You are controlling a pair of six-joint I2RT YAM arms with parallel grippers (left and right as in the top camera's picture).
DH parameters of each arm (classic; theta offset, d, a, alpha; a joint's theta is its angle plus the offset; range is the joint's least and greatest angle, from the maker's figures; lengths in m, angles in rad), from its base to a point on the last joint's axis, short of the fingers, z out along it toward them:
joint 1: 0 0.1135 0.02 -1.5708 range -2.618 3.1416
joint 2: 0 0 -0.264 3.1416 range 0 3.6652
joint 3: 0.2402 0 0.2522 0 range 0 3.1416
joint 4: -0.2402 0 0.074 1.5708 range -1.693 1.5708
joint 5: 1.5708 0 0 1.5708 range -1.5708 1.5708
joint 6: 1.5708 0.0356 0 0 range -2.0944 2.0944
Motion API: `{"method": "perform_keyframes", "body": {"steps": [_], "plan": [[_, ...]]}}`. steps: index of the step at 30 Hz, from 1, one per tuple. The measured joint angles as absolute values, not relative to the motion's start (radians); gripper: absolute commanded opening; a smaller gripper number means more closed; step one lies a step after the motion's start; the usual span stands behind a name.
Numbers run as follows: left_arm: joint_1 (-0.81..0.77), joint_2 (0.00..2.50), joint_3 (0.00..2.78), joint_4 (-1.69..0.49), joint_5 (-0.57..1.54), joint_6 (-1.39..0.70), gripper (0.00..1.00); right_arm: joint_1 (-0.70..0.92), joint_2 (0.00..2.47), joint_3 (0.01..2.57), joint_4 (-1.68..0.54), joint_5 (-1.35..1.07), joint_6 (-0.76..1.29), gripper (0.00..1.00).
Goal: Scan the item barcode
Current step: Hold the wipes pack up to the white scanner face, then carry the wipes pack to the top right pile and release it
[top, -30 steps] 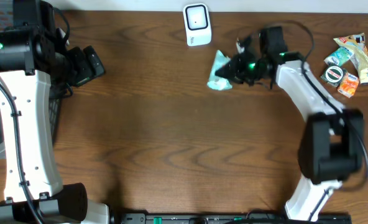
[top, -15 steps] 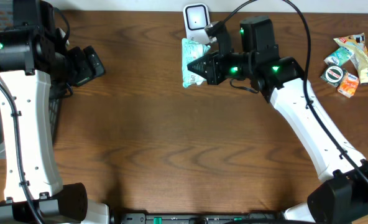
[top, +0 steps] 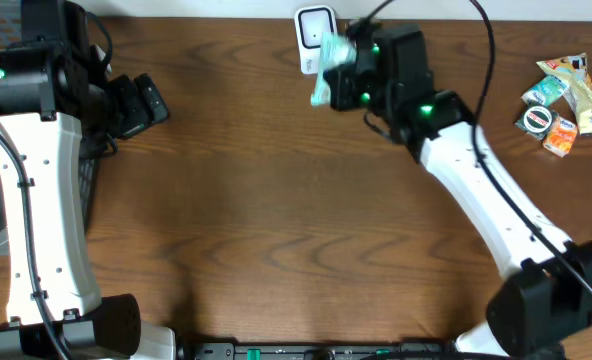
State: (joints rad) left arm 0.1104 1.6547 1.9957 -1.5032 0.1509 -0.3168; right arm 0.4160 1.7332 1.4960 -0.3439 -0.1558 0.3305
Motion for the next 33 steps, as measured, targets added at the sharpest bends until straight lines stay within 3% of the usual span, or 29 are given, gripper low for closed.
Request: {"method": "perform_keyframes", "body": {"steps": [4,12,17,26,33], "plan": [[0.11,1.655,1.996,-1.503,0.151,-0.317,0.98,0.463,1.794,1.496,-0.162,0.107,0.32,0.01],[0.11,1.655,1.996,-1.504,0.151,-0.317,0.98,0.483,2.033,1.642,-0.004,0.377,0.17,0.02],[0.11,1.655,1.996,-1.504,0.151,-0.317,0.98,0.483,2.253,1.885,0.07,0.462,-0.062,0.04],[0.11,1.655,1.996,-1.504,0.151,-0.317,0.98,0.493,2.524,2.035,0.558,0.625,-0.629,0.01],[0.11,1.655,1.996,-1.504,0.151,-0.317,0.98,0.52,2.608,2.033,0.571,0.67,-0.698,0.03]]}}
